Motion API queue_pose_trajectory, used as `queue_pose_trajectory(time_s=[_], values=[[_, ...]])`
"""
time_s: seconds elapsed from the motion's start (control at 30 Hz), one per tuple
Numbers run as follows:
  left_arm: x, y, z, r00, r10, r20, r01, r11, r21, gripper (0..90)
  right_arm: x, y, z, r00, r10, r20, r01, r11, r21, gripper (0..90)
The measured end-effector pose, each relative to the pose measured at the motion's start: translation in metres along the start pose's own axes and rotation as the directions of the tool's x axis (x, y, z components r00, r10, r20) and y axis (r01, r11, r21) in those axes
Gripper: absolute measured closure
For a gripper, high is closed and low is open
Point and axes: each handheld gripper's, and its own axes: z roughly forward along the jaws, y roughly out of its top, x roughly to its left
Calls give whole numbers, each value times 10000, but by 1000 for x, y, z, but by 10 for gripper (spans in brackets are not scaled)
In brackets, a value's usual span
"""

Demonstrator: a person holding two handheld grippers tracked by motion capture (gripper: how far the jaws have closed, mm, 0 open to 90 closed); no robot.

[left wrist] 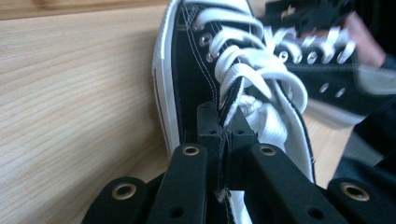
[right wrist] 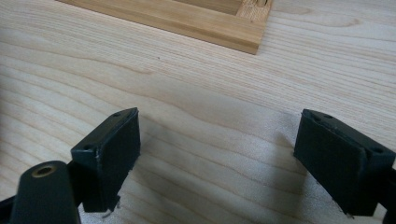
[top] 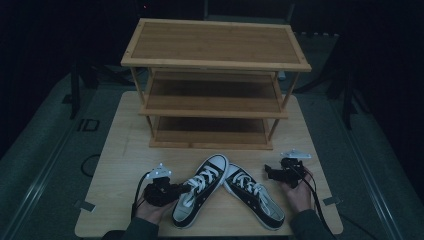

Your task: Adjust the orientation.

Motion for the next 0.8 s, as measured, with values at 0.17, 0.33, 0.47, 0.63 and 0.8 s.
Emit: queue_pose_trajectory(time_s=[0.17,0.33,0.47,0.63,0.8], values=[[1,4,-8,9997,-218,114,222,9988,-428,888,0,0,0,10000,-1,-1,1,10000,0,139],[5,8,-17,9993,-322,-170,308,9967,-745,888,0,0,0,10000,12,-2,-12,10000,7,139],[8,12,-24,9981,-383,-490,331,9942,-1025,887,0,0,0,10000,13,-2,-13,10000,7,139],[12,18,-30,9954,-479,-832,371,9912,-1268,887,0,0,0,10000,13,-3,-13,10000,7,139],[13,24,-33,9926,-555,-1081,397,9890,-1427,886,0,0,0,10000,12,-5,-12,10000,7,139]])
